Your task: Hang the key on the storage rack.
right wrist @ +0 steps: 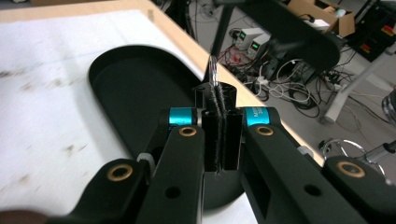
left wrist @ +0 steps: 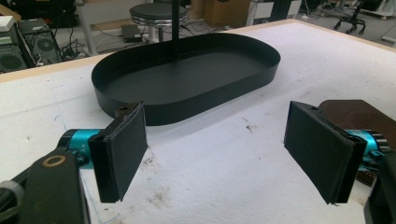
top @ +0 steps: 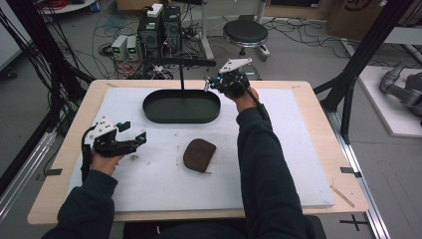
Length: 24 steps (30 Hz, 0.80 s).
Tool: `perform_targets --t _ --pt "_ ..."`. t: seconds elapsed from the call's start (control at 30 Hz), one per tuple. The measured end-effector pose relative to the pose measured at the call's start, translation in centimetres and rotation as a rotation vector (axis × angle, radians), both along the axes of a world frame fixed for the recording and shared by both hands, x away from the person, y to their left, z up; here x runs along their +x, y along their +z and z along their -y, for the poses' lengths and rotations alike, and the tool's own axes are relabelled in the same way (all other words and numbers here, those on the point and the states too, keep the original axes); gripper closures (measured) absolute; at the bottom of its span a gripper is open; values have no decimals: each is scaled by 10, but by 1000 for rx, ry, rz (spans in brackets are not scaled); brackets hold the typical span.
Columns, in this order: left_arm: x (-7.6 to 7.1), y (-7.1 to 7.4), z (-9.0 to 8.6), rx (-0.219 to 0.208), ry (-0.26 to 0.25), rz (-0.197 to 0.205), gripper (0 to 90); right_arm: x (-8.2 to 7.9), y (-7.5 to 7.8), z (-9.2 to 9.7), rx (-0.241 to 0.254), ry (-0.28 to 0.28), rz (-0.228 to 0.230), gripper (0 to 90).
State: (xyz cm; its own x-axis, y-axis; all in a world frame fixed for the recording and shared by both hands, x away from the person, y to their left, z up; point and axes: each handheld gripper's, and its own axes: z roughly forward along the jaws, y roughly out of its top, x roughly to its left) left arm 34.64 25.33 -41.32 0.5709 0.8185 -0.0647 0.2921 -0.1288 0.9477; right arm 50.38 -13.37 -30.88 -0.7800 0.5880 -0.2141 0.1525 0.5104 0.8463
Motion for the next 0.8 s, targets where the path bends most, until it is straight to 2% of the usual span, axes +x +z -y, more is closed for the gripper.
perform_targets --t 0.17,0.3,0.67,0.8 --pt "0 -1 -3 -4 7 0 213 16 7 -7 15 -8 9 900" --pt "-1 -1 -4 -8 9 -3 213 21 8 -8 23 -14 6 900" --pt "-1 -1 -6 -11 15 -5 213 31 1 -2 38 -42 -28 900" --pt "-1 -2 -6 -13 14 -7 214 36 -2 1 76 -54 -37 900"
